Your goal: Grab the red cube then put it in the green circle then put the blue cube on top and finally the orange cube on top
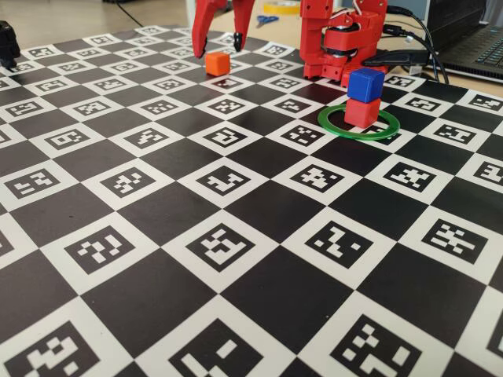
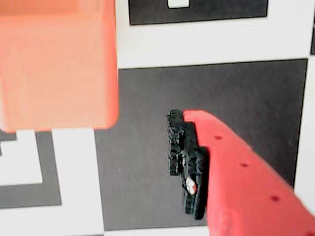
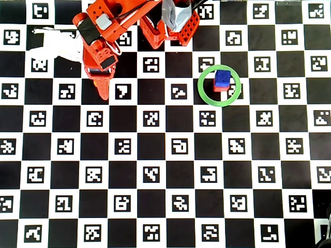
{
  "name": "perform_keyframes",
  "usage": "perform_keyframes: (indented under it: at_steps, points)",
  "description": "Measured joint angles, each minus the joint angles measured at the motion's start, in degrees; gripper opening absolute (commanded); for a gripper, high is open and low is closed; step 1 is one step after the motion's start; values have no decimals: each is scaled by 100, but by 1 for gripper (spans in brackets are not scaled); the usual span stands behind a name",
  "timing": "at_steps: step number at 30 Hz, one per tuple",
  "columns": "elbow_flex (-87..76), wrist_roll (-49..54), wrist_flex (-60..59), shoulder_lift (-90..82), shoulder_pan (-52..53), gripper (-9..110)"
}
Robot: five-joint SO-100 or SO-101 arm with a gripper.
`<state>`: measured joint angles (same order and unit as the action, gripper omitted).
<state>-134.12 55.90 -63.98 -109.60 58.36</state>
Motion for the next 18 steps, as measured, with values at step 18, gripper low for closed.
perform_keyframes:
  at_steps: [18]
  points:
    - [-571, 70, 1318, 0, 0, 43]
